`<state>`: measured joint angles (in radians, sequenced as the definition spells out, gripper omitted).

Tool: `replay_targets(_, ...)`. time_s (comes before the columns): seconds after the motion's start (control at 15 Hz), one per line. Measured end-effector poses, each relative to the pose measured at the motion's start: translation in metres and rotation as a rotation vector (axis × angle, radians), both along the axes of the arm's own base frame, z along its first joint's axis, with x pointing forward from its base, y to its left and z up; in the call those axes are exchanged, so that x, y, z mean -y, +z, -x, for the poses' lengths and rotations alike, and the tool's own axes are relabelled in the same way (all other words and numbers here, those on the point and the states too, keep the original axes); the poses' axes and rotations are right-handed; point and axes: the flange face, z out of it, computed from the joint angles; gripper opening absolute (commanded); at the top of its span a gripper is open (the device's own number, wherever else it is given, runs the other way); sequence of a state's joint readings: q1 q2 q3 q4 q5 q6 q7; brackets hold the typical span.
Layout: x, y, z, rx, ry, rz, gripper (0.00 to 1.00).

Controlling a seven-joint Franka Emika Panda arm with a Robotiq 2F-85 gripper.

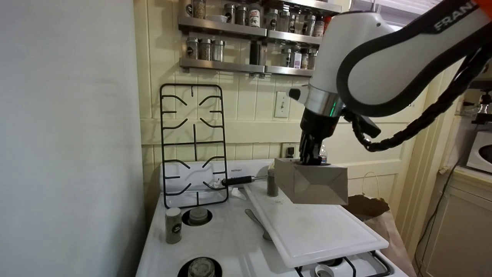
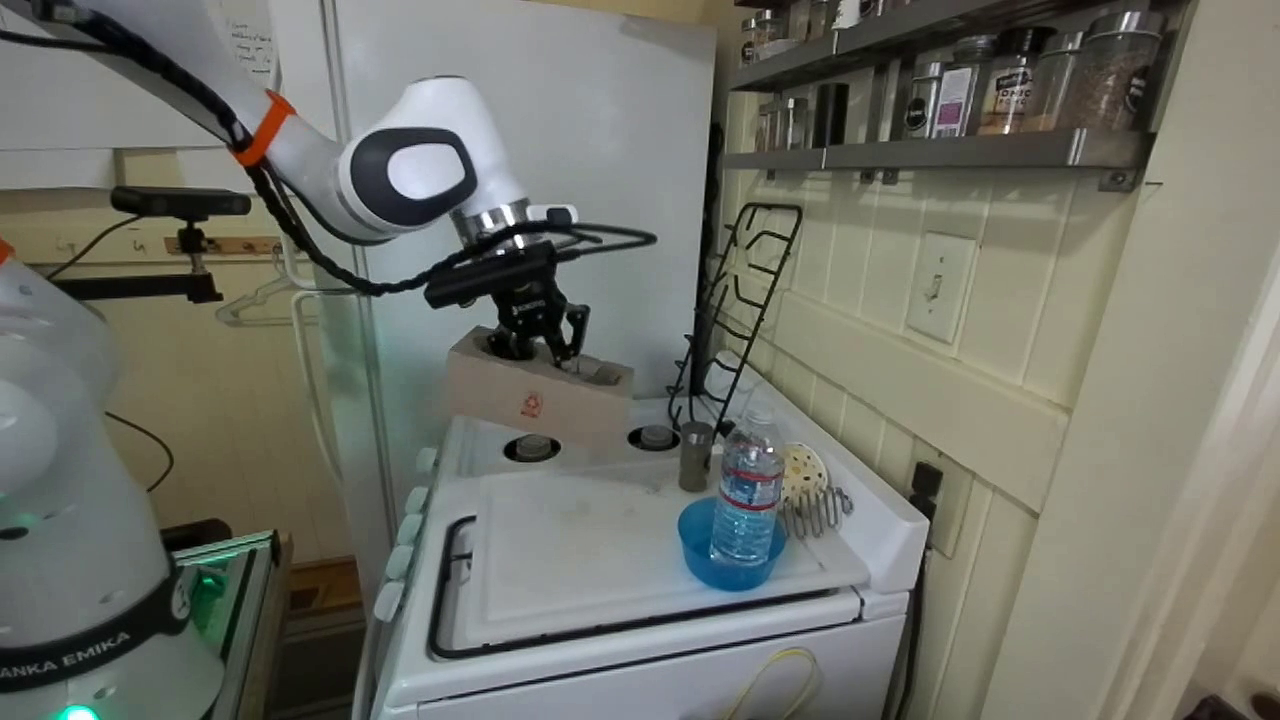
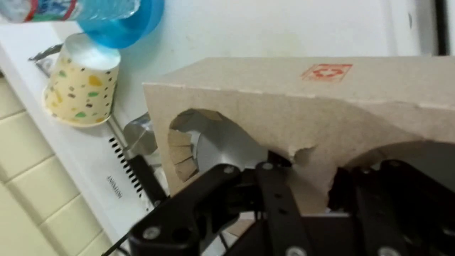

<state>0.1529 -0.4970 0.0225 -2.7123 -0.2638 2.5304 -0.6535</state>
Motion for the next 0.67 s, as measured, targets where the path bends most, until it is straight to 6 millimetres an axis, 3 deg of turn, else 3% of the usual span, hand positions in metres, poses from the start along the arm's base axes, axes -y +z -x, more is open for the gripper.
replay_targets(0.4, -0.011, 0.101, 0.034, 0.270, 0.168, 0.073, 0.01)
replay_targets(0.67, 0.008, 0.156, 0.041, 0.518, 0.157, -0.008, 0.01)
